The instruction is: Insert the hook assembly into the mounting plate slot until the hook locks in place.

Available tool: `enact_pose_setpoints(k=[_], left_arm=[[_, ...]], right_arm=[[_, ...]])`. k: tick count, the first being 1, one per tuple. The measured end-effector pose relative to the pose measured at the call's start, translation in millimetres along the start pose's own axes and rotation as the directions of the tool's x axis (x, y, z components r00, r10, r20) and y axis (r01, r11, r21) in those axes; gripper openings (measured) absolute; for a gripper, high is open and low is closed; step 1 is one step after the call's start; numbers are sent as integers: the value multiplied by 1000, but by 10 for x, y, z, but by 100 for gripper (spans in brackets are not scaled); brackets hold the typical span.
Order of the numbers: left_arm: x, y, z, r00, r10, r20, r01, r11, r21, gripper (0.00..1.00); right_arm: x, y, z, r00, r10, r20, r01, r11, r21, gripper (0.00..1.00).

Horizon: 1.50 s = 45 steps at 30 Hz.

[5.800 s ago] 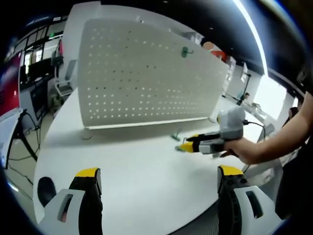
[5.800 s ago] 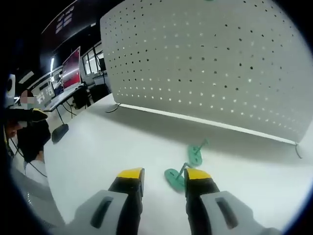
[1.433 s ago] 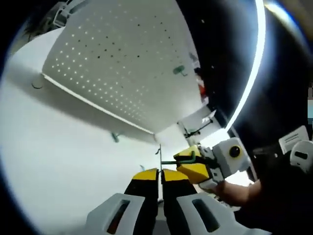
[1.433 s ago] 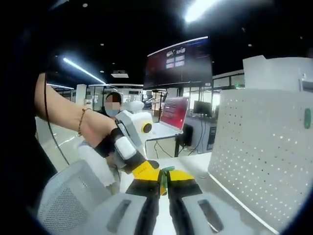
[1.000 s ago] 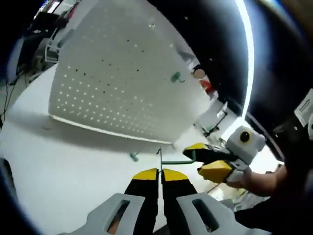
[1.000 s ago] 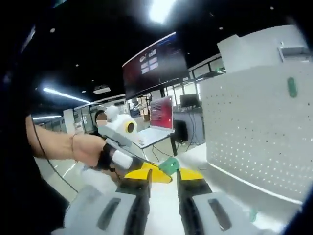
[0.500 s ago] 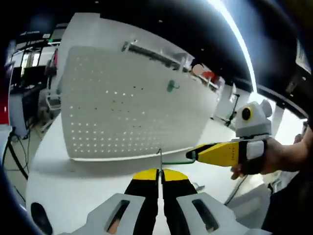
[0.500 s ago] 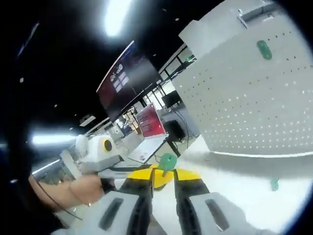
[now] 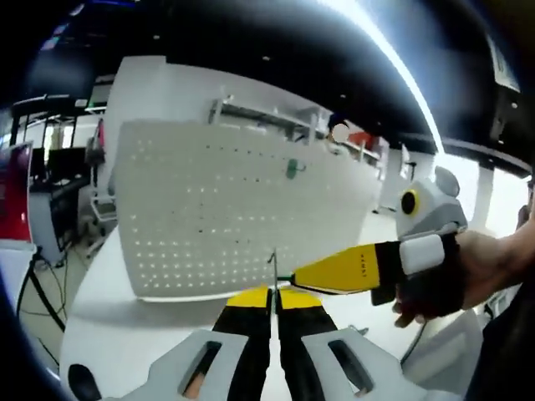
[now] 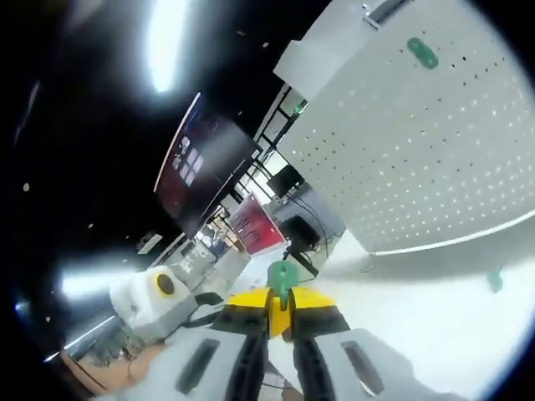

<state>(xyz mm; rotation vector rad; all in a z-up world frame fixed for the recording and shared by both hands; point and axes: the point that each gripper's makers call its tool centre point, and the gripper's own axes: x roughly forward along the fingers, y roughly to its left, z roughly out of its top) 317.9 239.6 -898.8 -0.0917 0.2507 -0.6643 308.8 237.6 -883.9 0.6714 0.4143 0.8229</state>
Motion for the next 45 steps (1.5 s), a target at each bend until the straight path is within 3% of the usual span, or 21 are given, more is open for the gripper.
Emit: enact_pose_setpoints(k=[16,23,27,30,36,38,43,45], left_arm=[[-2,-18,35,1000,10,19,-11,997,73,1],[-5,-44,24,1000,-9,-14,10,992,128,2],[-15,-40,24,1000,-16,-23,18,991,133,4],[-17,-33,24,999,-16,-32,20,990,140,7],[-23,17,30,999,-23,-41,28,993,113,25],[-24,29,18,999,-27,-47,31,995,91,33],[-47,18,-8,998,-41,-53,45,996,74,46],[-51,2,-16,997,-50,-54,54,997,62,52]], right_arm=[[16,18,20,1000,-8,18,7,1000,26,1],[2,13,16,999,-16,28,16,1000,-15,0],[13,29,16,1000,-16,2,16,994,-107,0],[10,38,26,1000,-24,-12,21,980,-196,0],[-17,8,60,999,-41,-21,33,956,-293,0],[-25,14,79,999,-43,-26,31,942,-335,0],[-29,27,133,998,-55,-37,31,879,-476,0],[-26,31,131,997,-58,-44,29,869,-494,0]])
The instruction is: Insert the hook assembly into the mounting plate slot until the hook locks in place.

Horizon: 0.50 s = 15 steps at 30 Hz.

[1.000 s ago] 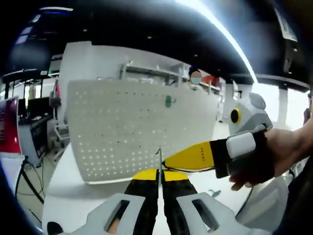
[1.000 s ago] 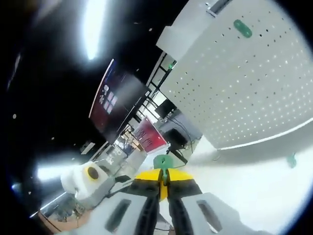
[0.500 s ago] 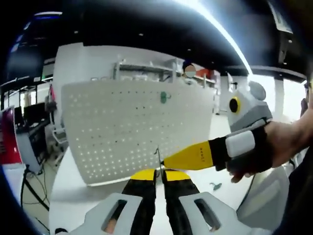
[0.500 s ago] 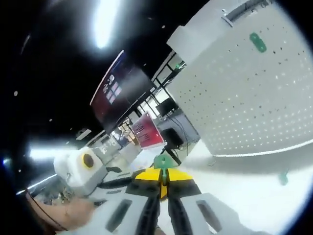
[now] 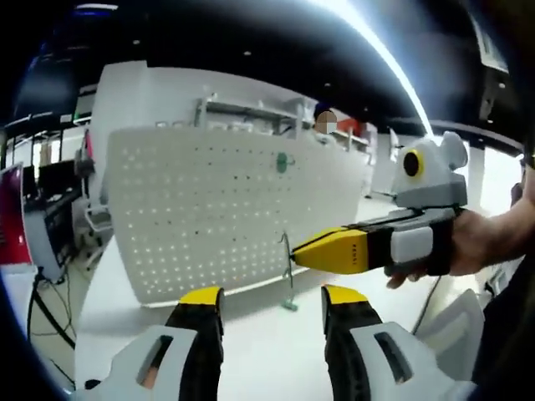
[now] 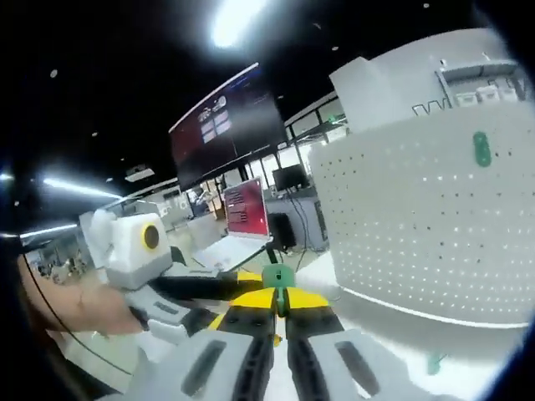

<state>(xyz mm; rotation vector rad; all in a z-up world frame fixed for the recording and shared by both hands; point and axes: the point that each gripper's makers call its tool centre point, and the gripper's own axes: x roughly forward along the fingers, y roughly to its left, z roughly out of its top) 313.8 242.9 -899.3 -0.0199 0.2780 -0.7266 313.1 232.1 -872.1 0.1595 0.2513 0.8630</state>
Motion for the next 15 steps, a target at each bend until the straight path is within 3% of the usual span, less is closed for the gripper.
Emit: enact_pose_setpoints(k=[3,15], left_arm=[[-5,-23,4,1000,-13,7,13,1000,-15,61],[-8,-179,21,997,-66,27,67,997,-47,87]], right_arm=[[-1,-13,23,1000,-11,-2,11,998,-69,0],[-35,-115,54,998,-63,10,64,988,-142,0]])
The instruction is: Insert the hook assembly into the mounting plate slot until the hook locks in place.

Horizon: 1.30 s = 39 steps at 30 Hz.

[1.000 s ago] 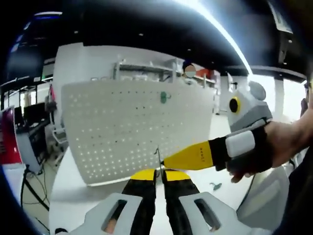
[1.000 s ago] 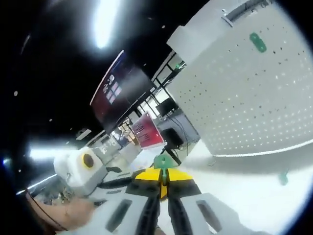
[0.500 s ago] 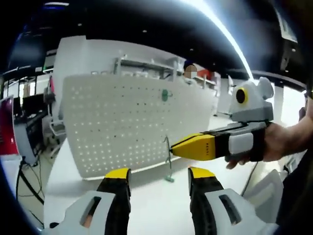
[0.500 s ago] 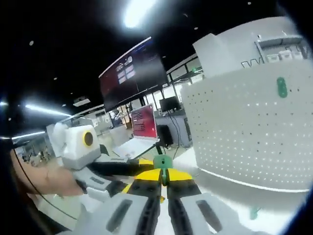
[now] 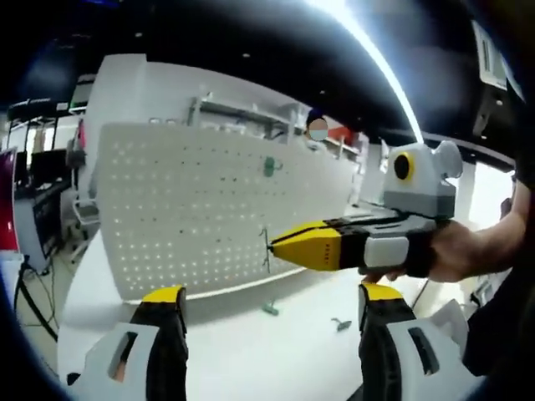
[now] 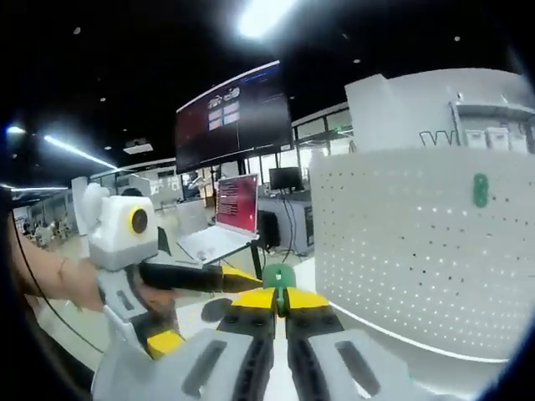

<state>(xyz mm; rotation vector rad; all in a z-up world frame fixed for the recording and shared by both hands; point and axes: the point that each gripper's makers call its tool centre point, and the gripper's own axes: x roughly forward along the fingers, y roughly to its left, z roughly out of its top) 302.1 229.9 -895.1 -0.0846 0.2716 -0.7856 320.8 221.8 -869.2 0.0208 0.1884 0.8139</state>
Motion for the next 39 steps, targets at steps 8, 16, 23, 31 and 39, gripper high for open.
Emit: enact_pose_setpoints(k=[8,16,23,31,39], left_arm=[[17,-36,49,999,2,33,-1,1000,-20,99],[18,-57,88,999,4,41,-4,1000,-7,100],[23,-74,106,999,1,47,-1,1000,-4,100],[33,-83,133,999,-6,47,6,1000,0,100],[50,-66,136,999,-8,40,8,1000,1,100]], right_arm=[[-22,-147,26,997,-68,20,69,998,-16,0],[-76,-417,146,979,-188,76,190,982,-19,0],[-117,-693,221,955,-279,103,282,959,-8,0],[-154,-1048,322,919,-369,138,373,928,-8,0],[-249,-1492,410,869,-465,169,471,882,5,0]])
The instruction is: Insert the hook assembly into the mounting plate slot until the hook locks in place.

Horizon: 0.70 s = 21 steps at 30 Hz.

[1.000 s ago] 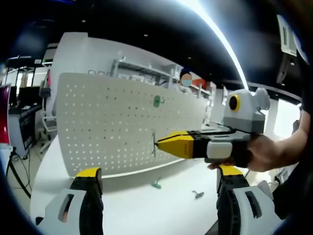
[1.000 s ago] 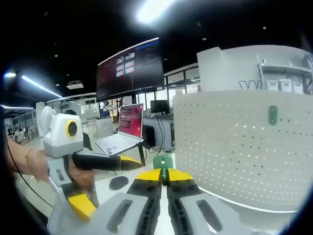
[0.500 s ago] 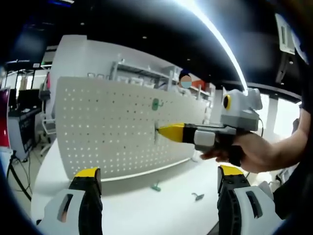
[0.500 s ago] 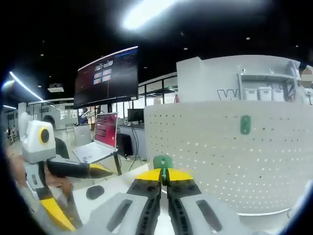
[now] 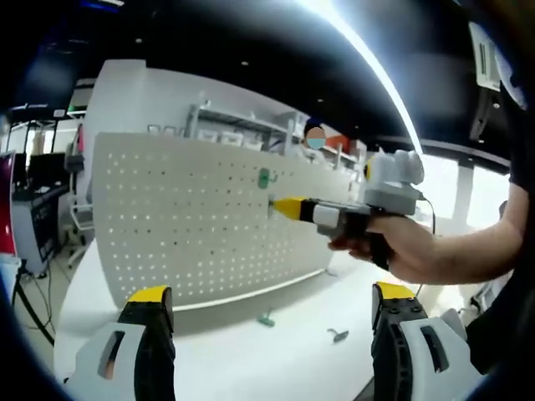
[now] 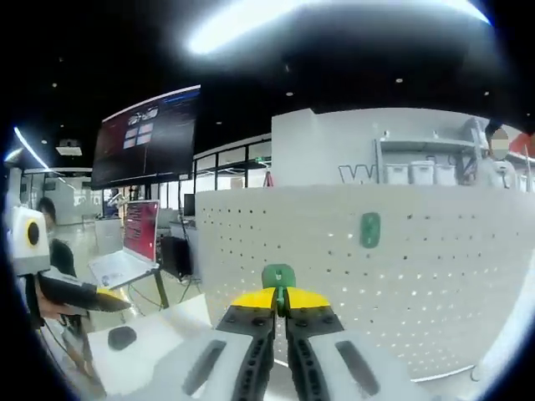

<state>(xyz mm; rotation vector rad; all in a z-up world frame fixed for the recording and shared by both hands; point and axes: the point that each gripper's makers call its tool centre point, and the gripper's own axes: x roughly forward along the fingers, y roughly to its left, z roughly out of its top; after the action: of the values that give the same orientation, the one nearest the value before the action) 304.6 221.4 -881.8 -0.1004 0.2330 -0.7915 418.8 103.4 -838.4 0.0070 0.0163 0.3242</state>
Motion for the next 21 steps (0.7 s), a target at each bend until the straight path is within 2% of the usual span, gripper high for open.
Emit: enact_pose_setpoints(k=[11,21], left_arm=[[49,27,-2,1000,-2,-13,2,1000,3,100],[77,52,-34,1000,0,-24,0,1000,-4,100]], right_arm=[[140,-527,78,993,-116,27,117,993,-12,0],[197,-849,111,981,-192,38,192,981,-19,0]])
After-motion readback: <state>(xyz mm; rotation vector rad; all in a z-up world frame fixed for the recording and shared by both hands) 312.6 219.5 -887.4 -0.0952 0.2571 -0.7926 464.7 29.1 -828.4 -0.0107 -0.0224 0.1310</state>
